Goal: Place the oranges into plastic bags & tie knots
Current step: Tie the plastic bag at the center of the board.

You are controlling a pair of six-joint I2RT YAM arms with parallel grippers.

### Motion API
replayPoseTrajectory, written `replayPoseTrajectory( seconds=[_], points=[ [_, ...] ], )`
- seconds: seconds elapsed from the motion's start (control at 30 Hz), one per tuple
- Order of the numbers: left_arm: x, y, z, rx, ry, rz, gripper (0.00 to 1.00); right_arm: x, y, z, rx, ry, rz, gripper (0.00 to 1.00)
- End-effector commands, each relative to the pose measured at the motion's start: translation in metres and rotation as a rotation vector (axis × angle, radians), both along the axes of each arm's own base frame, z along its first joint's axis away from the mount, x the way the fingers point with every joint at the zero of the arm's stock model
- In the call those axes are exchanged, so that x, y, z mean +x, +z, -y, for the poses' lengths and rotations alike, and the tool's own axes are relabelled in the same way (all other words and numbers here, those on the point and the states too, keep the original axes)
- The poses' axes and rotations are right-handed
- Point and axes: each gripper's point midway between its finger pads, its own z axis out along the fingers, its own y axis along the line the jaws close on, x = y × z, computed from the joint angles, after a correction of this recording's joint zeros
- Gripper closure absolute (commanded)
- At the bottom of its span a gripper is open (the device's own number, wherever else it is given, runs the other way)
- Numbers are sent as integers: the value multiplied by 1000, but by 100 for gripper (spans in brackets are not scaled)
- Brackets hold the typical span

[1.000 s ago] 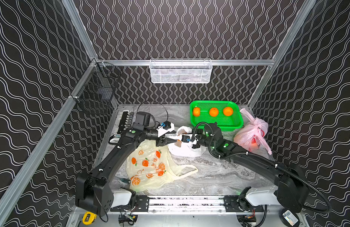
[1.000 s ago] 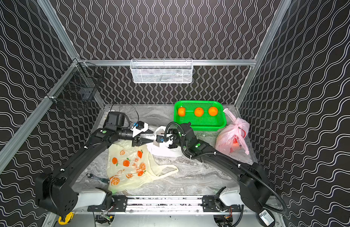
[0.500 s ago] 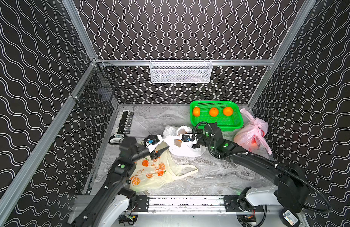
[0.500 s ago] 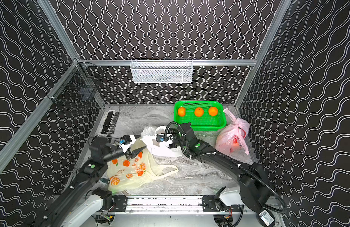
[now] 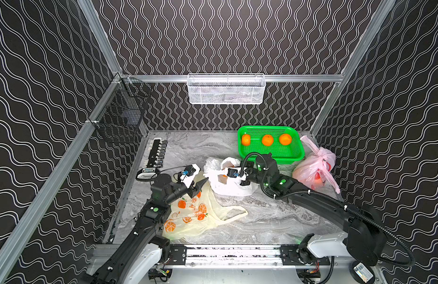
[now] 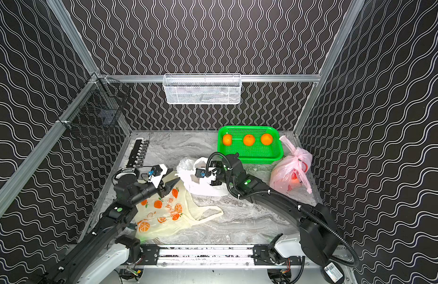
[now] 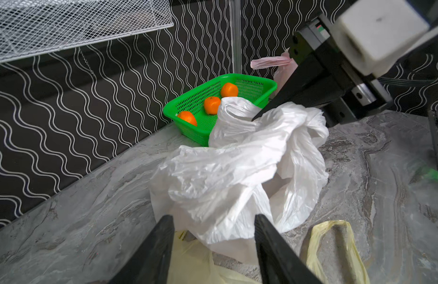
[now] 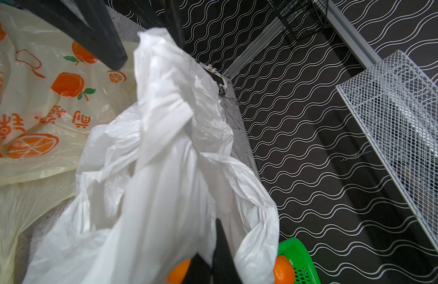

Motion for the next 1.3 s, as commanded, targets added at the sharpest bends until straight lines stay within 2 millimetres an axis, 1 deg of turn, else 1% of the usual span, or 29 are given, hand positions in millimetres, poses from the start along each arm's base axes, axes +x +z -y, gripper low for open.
replayPoseTrajectory(
  seconds=[0.0,0.1,0.27,0.43,0.5,0.57,0.67,0.87,1.27],
  points=[
    [-5,18,10,-46,-68,50,52,-1,13,-4,46,15,28,100],
    [-9,18,12,-52,-91,54,60,-1,14,-4,49,14,28,100],
    [-14,16,7,-41,-60,53,62,2,15,-3,52,0,35,100],
    [-16,12,8,-21,-58,35,67,2,17,-4,56,1,36,100],
    [-14,9,9,-12,-58,21,66,1,17,-4,56,5,35,100],
    [-11,8,9,-9,-51,11,61,0,16,-4,57,9,31,100],
    [-8,8,9,-10,-41,13,61,0,17,-4,60,9,31,100],
    [-7,9,11,-12,-52,17,69,-1,16,-3,58,7,31,100],
    [-7,14,17,-24,-93,23,76,-1,18,-3,67,3,26,100]
  ],
)
